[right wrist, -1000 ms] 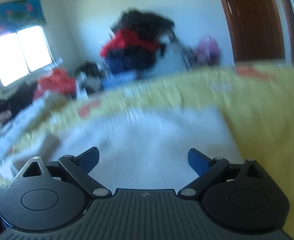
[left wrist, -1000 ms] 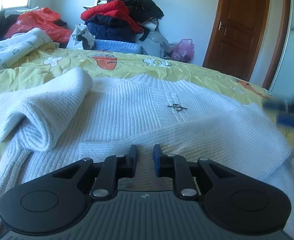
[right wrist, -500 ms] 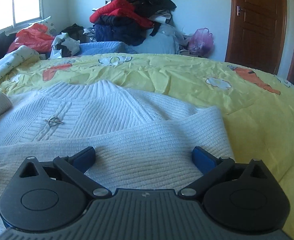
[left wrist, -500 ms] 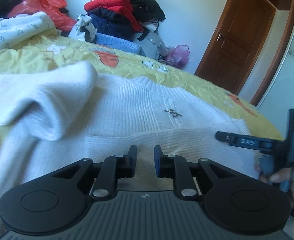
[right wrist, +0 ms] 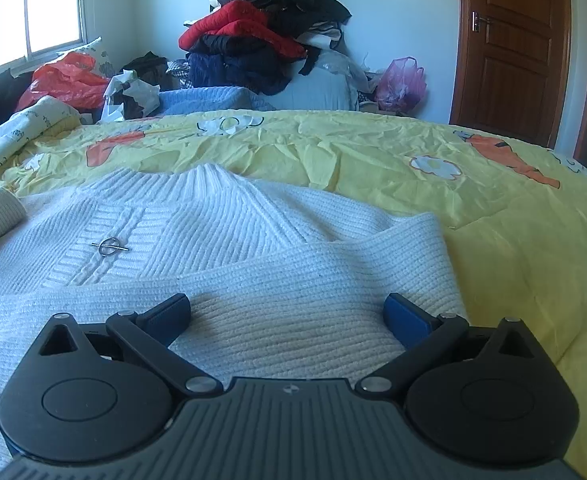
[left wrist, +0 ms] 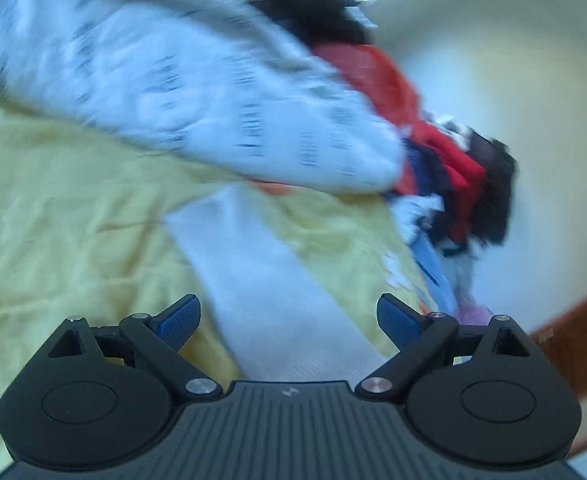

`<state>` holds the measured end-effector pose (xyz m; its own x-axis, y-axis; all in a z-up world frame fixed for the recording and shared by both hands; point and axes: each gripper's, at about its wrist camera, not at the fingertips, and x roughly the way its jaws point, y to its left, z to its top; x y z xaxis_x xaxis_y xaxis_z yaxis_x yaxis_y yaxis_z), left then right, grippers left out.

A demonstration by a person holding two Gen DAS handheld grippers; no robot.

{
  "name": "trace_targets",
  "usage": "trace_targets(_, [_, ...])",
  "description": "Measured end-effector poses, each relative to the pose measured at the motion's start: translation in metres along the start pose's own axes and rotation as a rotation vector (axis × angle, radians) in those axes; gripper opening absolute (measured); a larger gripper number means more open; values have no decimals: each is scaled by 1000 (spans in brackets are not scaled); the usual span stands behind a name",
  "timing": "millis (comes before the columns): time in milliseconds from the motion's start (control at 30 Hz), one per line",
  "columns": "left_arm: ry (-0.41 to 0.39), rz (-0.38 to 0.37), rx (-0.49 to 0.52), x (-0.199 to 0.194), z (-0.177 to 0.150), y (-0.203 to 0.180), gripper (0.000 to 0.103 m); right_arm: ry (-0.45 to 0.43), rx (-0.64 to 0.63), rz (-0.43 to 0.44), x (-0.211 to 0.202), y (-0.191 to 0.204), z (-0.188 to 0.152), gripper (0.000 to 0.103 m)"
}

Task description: Fold small clothes

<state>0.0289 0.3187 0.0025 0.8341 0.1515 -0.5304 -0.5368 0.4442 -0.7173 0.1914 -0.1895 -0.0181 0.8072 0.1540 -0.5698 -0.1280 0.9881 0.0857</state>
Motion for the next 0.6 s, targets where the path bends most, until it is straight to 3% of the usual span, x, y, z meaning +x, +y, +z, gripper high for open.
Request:
trace_targets(200, [-37, 36, 11, 15, 5, 0, 88, -2, 6, 4, -1, -1, -1, 101])
trace_targets(233, [-34, 36, 28, 17, 6, -2, 75, -3, 7, 4, -1, -1, -1, 101])
trace_targets(267, [-23, 57, 57, 22, 5, -6, 49, -3, 8, 4, -1, -1, -1, 101])
trace_targets(333, [-1, 141, 107, 36, 6, -10, 16, -5, 13, 8, -1, -1, -1, 101])
trace_targets(533, [-44, 190, 219, 39, 1, -22, 14, -6, 17, 10, -1, -2, -1, 101])
trace_targets(600, [-99, 188, 259, 24, -7, -36, 13, -7, 17, 11, -1, -2, -1, 101])
